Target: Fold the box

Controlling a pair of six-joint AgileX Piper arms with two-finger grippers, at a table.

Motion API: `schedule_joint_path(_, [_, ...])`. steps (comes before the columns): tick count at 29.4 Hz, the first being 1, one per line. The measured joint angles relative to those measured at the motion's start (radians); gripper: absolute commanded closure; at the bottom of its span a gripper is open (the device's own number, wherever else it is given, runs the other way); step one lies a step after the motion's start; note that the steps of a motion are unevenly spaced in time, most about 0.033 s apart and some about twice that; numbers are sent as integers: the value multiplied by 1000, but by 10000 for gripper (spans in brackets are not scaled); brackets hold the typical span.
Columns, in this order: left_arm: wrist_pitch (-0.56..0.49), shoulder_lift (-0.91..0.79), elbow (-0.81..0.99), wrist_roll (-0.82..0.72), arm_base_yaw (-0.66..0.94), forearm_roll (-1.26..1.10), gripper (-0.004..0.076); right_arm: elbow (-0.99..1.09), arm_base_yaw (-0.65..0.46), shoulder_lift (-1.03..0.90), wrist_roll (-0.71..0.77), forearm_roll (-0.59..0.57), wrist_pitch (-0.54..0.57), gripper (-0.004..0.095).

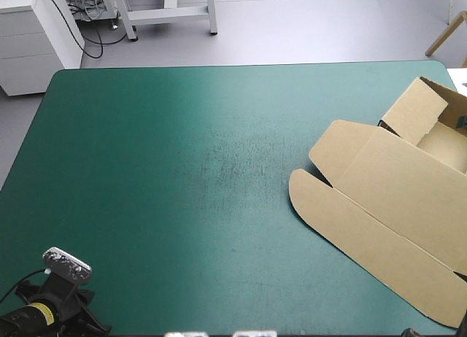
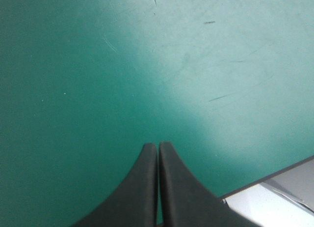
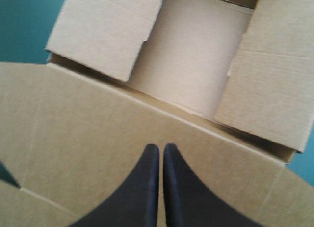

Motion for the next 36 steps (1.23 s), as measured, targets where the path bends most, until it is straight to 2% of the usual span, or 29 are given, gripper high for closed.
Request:
schedule_joint_path(2, [0,0,0,0,0,0,734,63,106,-117,-3,-3,-10,925])
schedule_joint_path(8, [0,0,0,0,0,0,734,217,359,-308,-3,-30,-10,926])
schedule_joint_path(12, [0,0,0,0,0,0,734,317,466,-428,-3,-36,10,926])
schedule_joint_path(21, [0,0,0,0,0,0,734,515,488,-658,-3,-132,17,926])
schedule_joint_path(28, [0,0,0,0,0,0,734,650,488,-771,5,-130,11,927])
schedule_joint_path(36, [0,0,0,0,0,0,734,779,488,-884,-12,-75,-56,927])
